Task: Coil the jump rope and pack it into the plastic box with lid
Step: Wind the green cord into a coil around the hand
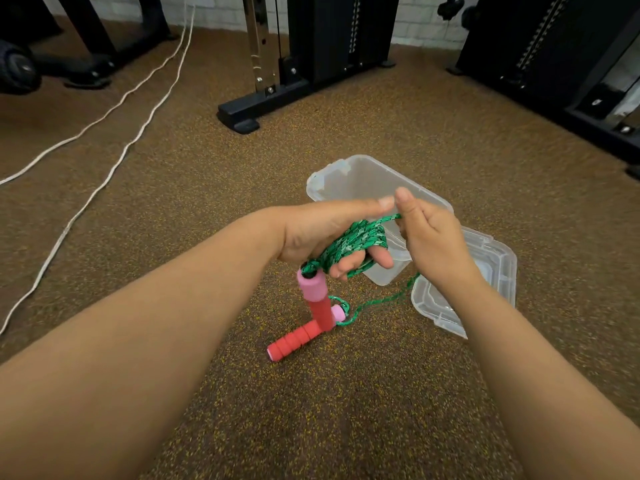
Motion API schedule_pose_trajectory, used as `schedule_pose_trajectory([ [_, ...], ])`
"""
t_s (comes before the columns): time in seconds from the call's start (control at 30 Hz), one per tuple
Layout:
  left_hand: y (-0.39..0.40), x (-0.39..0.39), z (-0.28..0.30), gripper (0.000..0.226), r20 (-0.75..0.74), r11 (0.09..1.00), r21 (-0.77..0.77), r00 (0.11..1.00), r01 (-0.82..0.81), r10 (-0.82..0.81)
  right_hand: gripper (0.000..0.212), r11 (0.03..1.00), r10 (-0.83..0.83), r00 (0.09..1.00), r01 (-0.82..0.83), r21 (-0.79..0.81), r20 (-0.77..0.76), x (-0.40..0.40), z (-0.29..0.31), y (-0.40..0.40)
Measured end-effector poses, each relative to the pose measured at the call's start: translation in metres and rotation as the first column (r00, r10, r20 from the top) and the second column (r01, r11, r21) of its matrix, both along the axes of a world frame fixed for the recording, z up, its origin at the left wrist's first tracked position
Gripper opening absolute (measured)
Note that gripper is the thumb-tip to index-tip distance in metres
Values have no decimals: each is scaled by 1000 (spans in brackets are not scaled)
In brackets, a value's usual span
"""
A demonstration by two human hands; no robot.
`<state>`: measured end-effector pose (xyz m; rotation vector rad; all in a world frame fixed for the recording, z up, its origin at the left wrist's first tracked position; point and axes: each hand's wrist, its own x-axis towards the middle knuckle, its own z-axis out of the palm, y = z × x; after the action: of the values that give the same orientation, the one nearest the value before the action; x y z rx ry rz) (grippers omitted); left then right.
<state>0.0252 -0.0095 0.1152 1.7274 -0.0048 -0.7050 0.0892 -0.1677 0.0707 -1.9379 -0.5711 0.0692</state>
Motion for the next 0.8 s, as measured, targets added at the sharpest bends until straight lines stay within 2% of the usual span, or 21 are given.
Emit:
schedule_pose_trajectory([
  [0.1,-1,-4,-2,40,1,996,-81,1000,-26,26,50,998,-31,993,38,56,-112,-1,-14,1],
  [0.2,-2,-1,-4,40,2,969,-188,986,-162,166,65,994,-61,983,75,77,-173,-5,-29,6],
  [0.27,-1,2,-4,41,-8,920,-279,958,-277,286,72,994,-51,979,68,81,-195,-10,-37,9],
  [0.37,5,7,-2,41,-12,842,-362,905,-401,426,58,998,-31,977,42,50,-210,-18,-45,12],
  [0.5,12,14,0,38,-42,712,-429,800,-555,598,53,1000,20,983,-23,-15,-183,-28,-48,14],
  [0.73,18,22,-12,35,-126,482,-429,579,-764,805,37,960,171,983,-182,-214,-67,-46,-38,18],
  [0.8,18,24,-13,30,-79,464,-408,537,-786,840,35,936,217,976,-213,-281,-16,-51,-33,20],
])
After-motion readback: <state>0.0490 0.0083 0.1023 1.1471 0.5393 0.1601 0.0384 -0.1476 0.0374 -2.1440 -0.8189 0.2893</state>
